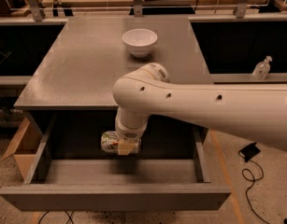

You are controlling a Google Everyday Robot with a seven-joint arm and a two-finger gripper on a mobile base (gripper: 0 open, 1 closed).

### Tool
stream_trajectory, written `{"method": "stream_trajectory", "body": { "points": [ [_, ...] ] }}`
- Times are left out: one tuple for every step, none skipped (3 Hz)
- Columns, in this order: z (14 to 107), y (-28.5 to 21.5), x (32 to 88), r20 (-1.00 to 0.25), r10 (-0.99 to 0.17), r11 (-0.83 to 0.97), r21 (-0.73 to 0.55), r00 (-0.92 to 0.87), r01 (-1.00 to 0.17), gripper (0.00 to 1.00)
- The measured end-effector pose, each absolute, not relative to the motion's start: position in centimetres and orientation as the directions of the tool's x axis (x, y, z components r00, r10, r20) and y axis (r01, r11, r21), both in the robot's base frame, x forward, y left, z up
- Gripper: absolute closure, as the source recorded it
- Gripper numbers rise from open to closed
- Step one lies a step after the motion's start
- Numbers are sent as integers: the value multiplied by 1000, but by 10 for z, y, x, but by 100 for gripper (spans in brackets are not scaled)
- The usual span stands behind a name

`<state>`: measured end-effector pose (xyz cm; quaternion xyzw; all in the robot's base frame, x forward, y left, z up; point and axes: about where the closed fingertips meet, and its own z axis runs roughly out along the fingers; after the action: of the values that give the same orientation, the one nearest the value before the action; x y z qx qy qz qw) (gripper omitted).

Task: Place 7up can into top drawer

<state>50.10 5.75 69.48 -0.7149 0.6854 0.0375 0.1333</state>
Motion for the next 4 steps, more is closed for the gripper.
{"method": "stream_trajectory", "body": {
  "points": [
    [683, 50, 506, -240, -970, -9, -128, 40, -992, 100],
    [673, 43, 509, -250, -968, 8, -123, 23, -992, 100],
    [667, 40, 504, -262, -965, 17, -121, 15, -992, 100],
    [667, 40, 504, -262, -965, 16, -122, 16, -992, 84]
  ]
}}
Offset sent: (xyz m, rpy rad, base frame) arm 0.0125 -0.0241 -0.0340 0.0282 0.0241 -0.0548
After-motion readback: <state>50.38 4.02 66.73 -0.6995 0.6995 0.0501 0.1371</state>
